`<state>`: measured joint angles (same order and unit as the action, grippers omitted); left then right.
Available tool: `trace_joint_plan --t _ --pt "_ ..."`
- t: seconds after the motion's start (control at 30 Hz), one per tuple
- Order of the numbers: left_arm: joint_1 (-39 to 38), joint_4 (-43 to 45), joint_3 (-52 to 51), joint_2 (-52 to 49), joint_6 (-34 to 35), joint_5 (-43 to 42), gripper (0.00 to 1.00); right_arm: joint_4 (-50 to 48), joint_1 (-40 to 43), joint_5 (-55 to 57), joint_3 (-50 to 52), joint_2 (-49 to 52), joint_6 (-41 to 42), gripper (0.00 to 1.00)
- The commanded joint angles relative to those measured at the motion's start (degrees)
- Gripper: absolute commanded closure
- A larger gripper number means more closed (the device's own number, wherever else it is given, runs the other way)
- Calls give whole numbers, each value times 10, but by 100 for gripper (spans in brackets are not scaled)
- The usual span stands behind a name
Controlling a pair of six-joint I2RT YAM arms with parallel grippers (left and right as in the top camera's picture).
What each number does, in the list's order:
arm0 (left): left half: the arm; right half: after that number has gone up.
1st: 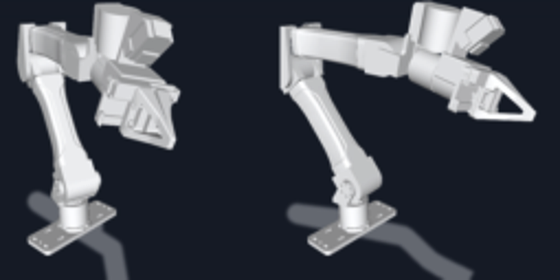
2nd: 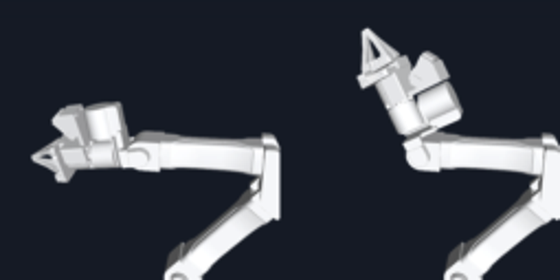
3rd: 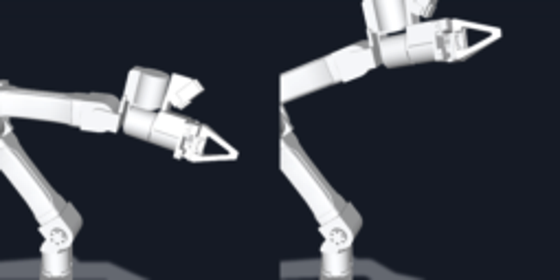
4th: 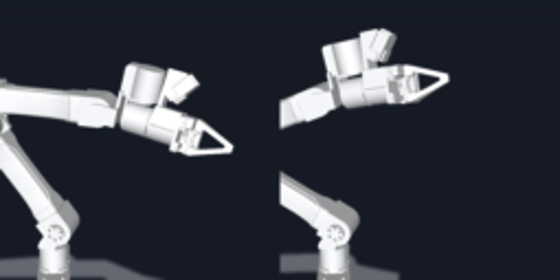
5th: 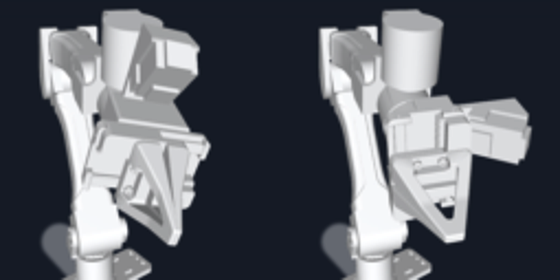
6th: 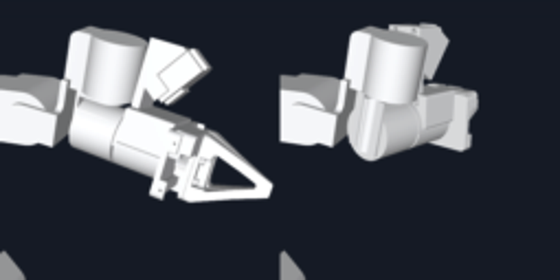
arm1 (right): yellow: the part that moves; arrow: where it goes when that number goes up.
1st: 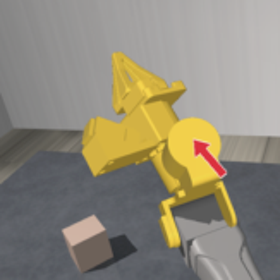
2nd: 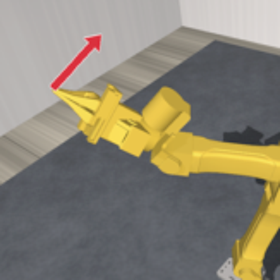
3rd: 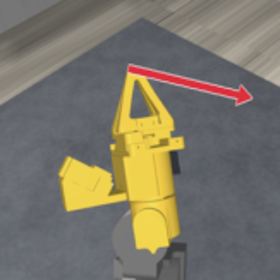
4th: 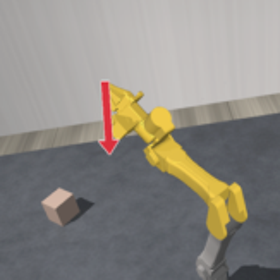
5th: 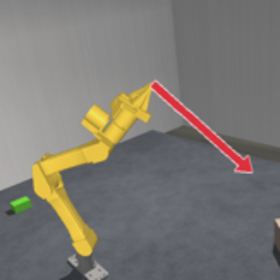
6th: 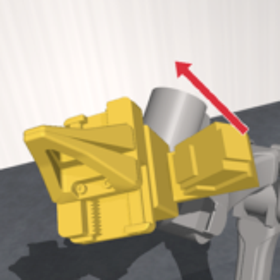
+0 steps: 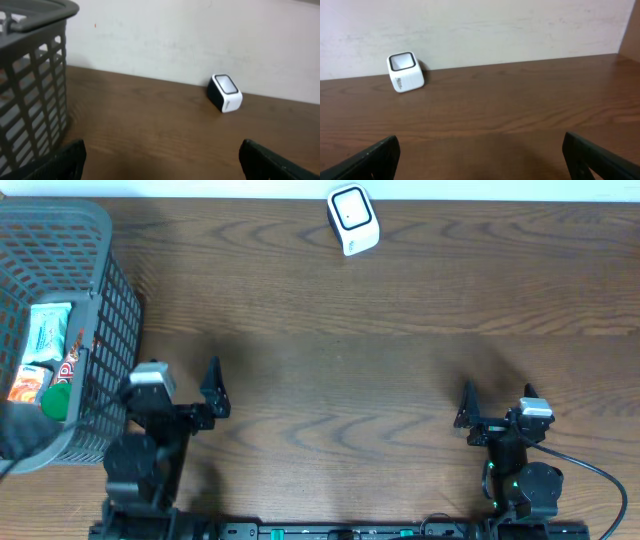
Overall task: Scan the item barcode
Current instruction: 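Move the left gripper over the basket toward the green-lidded jar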
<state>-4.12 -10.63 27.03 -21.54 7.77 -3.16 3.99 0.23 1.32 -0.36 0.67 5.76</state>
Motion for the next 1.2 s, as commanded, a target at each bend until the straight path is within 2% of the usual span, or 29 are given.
trace_joint_plan --t 0.0,0.13,0.2,0.27,0.37,0.47,0.57,0.7,0.83,0.97,1.07,1.17 --pt "3 -65 100 -75 3 -14 2 1 -6 5 0 -3 -7 1" --pt "3 -202 239 -169 -65 -28 2 1 -6 5 0 -3 -7 1" --pt "3 -270 306 -208 -101 -72 2 1 -6 5 0 -3 -7 1" --pt "3 -316 358 -240 -107 -111 2 1 -6 5 0 -3 -7 1" --pt "3 -323 394 -261 -108 -155 2 1 -6 5 0 -3 -7 1" --pt "4 -307 418 -267 -105 -154 2 1 -6 5 0 -3 -7 1" --pt "18 -314 472 -286 -56 -111 2 1 -6 5 0 -3 -7 1" --pt "69 -372 587 -351 22 -36 2 1 -6 5 0 -3 -7 1" --pt "140 -442 716 -436 63 -37 2 1 -6 5 0 -3 -7 1" --pt "235 -515 850 -525 137 -37 2 1 -6 5 0 -3 -7 1" --pt "302 -556 900 -568 162 -37 2 1 -6 5 0 -3 -7 1" --pt "350 -586 901 -594 160 -36 2 1 -6 5 0 -3 -7 1"
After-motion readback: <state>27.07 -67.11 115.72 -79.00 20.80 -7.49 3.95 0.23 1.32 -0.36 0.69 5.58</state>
